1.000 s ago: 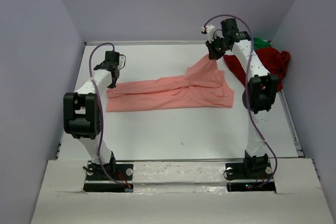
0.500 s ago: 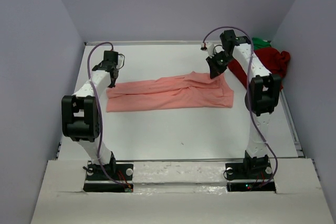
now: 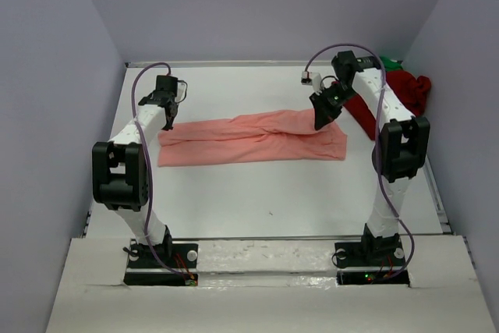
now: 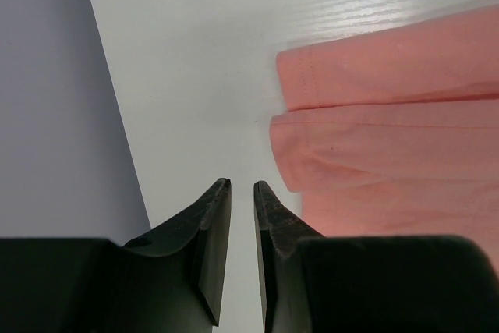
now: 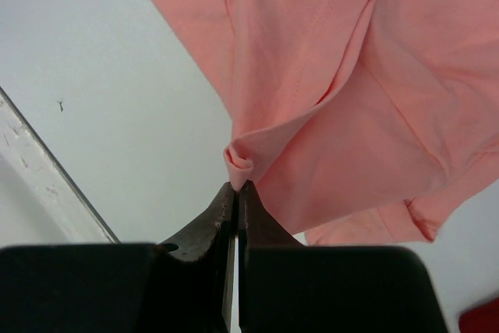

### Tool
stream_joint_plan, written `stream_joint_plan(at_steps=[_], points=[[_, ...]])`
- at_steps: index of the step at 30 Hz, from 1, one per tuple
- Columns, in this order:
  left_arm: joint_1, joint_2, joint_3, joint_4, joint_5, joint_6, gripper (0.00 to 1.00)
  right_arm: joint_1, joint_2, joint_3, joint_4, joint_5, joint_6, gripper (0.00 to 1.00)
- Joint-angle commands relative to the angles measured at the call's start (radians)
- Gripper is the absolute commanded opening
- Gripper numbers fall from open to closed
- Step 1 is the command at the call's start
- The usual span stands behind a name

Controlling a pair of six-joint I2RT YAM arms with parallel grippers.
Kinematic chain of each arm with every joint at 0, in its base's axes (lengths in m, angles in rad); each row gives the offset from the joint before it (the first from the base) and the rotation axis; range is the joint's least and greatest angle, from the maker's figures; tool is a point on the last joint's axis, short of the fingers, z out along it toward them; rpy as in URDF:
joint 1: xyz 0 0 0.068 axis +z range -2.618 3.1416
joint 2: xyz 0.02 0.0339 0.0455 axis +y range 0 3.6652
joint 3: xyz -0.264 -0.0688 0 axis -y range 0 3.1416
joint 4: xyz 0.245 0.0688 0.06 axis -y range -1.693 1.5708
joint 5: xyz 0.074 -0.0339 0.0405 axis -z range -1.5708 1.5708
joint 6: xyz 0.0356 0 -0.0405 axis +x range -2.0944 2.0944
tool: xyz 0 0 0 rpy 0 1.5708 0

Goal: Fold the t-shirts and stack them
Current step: Fold the tshirt

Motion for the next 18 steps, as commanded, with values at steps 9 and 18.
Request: stream_joint_plan(at_steps=[9,18], points=[[-0.015,-0.070,-0.012,-0.005,0.000,0.011,0.31,0.014,-0.080,-0.228,-0.036,-0.090,-0.025,0.00],[-0.024,-0.059,-0.016,-0.003,-0.001,0.017,0.31,0.023,-0.046,-0.347,0.038,-0.111,-0.016,0.00]])
